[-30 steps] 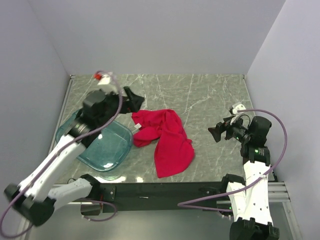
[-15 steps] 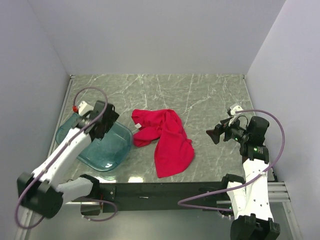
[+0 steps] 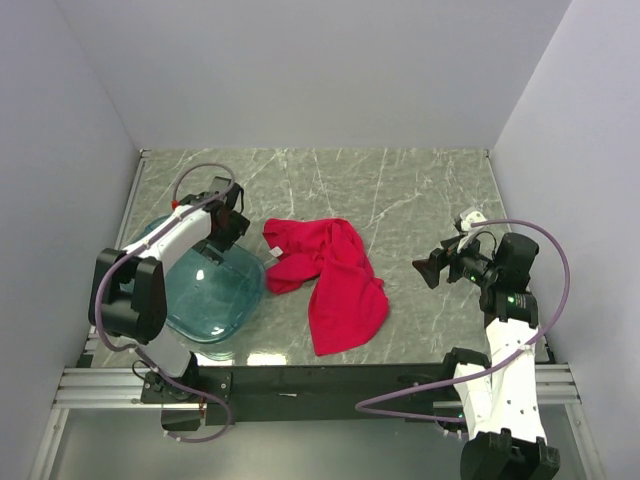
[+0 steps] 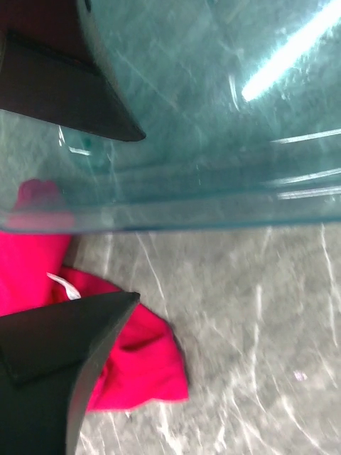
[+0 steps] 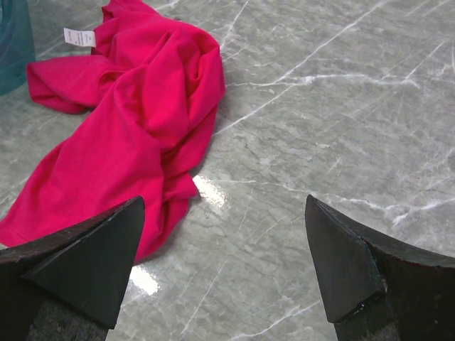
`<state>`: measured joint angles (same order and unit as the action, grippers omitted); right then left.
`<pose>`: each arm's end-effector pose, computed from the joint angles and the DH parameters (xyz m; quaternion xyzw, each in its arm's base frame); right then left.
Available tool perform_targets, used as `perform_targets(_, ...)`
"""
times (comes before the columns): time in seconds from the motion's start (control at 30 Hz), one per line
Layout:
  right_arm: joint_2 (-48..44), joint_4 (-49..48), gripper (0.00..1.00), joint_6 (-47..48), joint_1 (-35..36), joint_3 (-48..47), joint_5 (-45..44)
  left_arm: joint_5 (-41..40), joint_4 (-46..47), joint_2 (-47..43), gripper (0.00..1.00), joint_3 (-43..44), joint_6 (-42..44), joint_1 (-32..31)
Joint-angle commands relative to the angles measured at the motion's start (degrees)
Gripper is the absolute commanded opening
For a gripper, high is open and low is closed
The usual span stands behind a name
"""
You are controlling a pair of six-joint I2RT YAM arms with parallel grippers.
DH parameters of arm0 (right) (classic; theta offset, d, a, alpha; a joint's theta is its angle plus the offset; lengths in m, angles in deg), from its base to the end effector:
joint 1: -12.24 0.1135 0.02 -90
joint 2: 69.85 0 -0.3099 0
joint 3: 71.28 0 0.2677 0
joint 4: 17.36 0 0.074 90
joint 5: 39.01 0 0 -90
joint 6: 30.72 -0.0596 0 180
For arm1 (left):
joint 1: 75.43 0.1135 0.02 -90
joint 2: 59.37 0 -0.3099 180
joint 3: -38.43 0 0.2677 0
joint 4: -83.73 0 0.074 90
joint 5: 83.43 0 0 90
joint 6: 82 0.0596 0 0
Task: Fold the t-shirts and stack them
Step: Flatten the tshirt out
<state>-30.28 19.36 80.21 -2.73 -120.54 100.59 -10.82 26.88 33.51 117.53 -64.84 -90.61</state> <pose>0.1521 0.0063 0.3048 -0.2590 0.7617 0.1942 0.5613 0.3318 -0.0716 0.2358 -0.4922 0.8414 -0.0084 0.2231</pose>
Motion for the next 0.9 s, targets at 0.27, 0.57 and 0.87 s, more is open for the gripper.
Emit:
perform_targets(0.27, -2.1, -0.5, 0.99, 0.8, -0.3, -0.3, 0.4, -1.3, 4.3, 7.1, 0.08, 3.6, 15.1, 1.9)
perform_targets(0.57, -2.5, -0.7, 0.99, 0.6, -0.3, -0.5, 0.8, 2.8, 22.6, -1.9, 0.01, 0.0, 61.3, 1.8)
perform_targets(0.87, -2.6, -0.5, 0.99, 0.8, -0.3, -0.5, 1.2, -1.2, 21.2, 12.4, 0.03, 14.3, 79.4, 5.0)
